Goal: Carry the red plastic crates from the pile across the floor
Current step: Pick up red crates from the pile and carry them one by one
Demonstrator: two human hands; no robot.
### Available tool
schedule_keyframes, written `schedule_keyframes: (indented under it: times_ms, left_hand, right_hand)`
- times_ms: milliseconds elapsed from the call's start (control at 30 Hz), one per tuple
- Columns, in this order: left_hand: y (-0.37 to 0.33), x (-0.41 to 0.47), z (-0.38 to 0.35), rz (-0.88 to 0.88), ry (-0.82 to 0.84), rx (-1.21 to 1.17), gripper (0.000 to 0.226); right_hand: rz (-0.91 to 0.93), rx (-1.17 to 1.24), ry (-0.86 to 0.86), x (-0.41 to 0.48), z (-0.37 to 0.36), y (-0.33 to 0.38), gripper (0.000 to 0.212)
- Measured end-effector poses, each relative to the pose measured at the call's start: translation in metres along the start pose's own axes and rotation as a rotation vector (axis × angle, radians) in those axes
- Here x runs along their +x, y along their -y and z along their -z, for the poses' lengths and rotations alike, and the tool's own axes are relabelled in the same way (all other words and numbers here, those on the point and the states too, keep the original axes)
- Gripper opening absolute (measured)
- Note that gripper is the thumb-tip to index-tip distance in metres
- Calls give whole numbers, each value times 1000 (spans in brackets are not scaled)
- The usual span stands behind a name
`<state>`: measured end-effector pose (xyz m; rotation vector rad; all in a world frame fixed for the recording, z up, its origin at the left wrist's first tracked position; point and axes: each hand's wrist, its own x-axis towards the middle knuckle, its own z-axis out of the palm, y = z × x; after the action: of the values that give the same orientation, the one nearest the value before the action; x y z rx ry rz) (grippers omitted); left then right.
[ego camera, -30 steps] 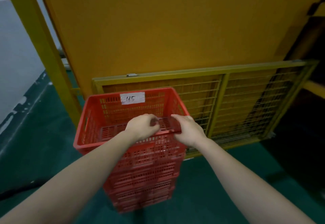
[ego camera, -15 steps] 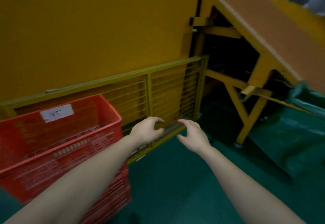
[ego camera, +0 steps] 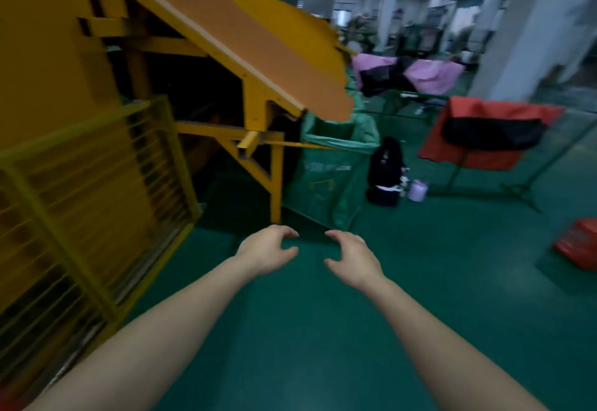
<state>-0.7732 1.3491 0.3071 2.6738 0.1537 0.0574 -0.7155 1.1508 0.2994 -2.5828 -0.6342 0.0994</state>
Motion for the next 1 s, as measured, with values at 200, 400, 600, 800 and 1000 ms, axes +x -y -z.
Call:
schedule_keyframes:
  times_ms: [200,400,600,800,1000]
  left_hand:
    - [-87,98,-41,-276,144,3,45]
    - [-167,180,-70,-509,244,-25,43]
    - [-235,220,-107,-708,351,-19,43]
    - [-304,238,-148,-858,446,-21,42]
    - [-388,262,-191,-985,489,5,42]
  right_hand:
    - [-251,-62,-121,-4,54,-96,64]
    - [-494,-89,-277,-6,101,-159,65]
    - [-698,-125,-387,-30,133,-203,67]
    - [-865,-136,-447,-62,158,-247,68]
    - [-978,-149,-484,-79,190,-316,68]
